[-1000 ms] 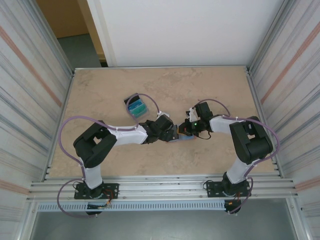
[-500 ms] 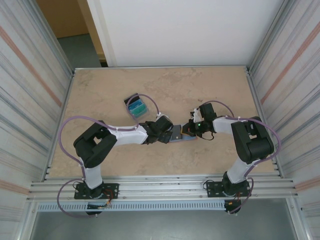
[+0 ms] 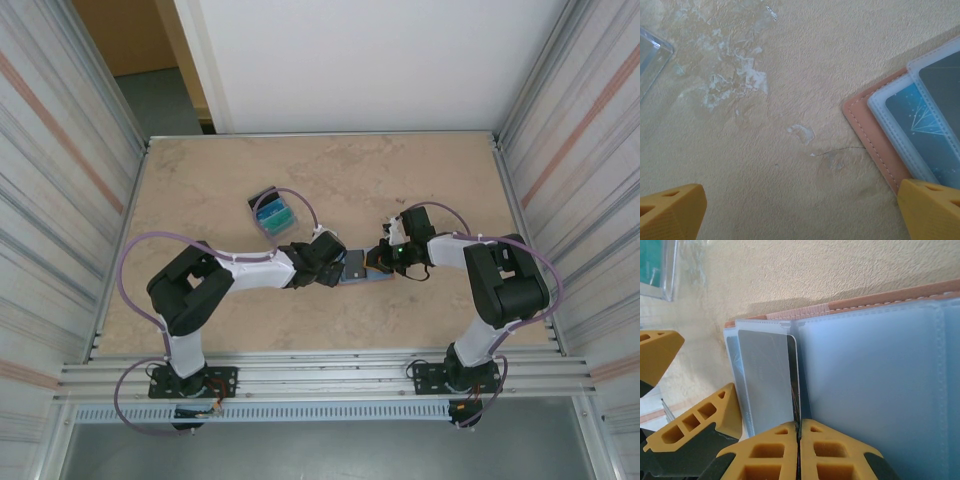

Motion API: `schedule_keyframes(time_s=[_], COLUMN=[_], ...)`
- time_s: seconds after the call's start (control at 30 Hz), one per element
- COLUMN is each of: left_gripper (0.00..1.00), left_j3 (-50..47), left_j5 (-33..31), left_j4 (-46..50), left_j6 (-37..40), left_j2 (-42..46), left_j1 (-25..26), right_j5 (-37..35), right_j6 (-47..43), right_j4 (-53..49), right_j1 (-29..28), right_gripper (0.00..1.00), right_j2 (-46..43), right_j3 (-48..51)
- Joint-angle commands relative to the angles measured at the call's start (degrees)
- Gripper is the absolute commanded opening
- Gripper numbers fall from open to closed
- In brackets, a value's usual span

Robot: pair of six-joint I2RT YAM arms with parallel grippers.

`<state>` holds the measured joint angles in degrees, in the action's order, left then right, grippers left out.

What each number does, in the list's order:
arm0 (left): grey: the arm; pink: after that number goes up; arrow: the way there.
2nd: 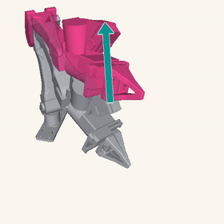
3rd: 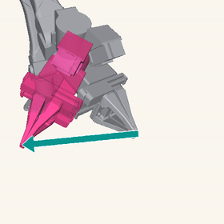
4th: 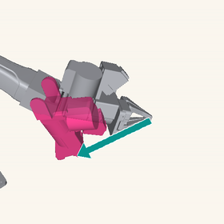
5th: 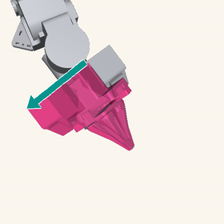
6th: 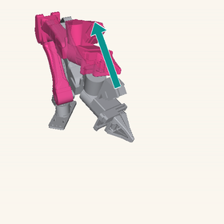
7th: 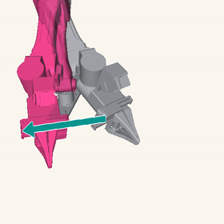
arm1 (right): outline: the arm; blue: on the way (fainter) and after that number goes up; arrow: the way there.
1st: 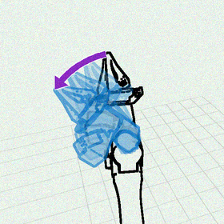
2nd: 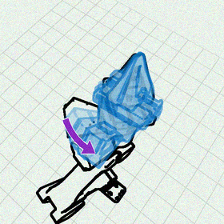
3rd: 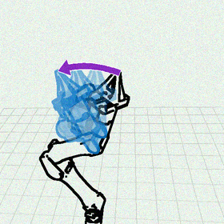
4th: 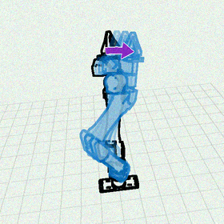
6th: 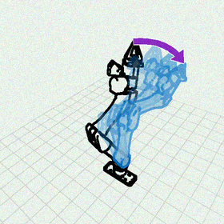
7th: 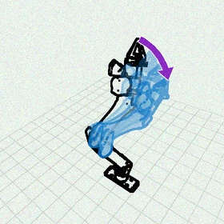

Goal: Take the credit cards out of the card holder

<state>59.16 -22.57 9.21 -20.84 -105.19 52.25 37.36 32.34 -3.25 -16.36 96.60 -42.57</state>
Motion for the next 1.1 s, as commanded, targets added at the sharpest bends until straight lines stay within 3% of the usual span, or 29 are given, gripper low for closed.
schedule_keyframes(time_s=[0.0,0.27,1.07], left_gripper=[0.99,0.99,0.98], left_j3=[1.49,4.63,8.25], left_j5=[0.45,4.28,1.86], left_j4=[1.64,-1.41,2.89], left_j6=[0.52,2.26,3.77], left_j2=[2.42,2.54,-5.24], left_j1=[0.27,0.29,-0.54], right_j5=[-1.5,-1.37,-1.13], right_j6=[-1.78,-1.75,-1.43], right_j4=[-2.22,-2.29,-2.29], right_j1=[0.37,-0.03,-0.08], right_gripper=[0.08,0.08,0.08], right_j2=[-0.71,-0.5,-0.67], right_j3=[0.55,0.05,0.2])
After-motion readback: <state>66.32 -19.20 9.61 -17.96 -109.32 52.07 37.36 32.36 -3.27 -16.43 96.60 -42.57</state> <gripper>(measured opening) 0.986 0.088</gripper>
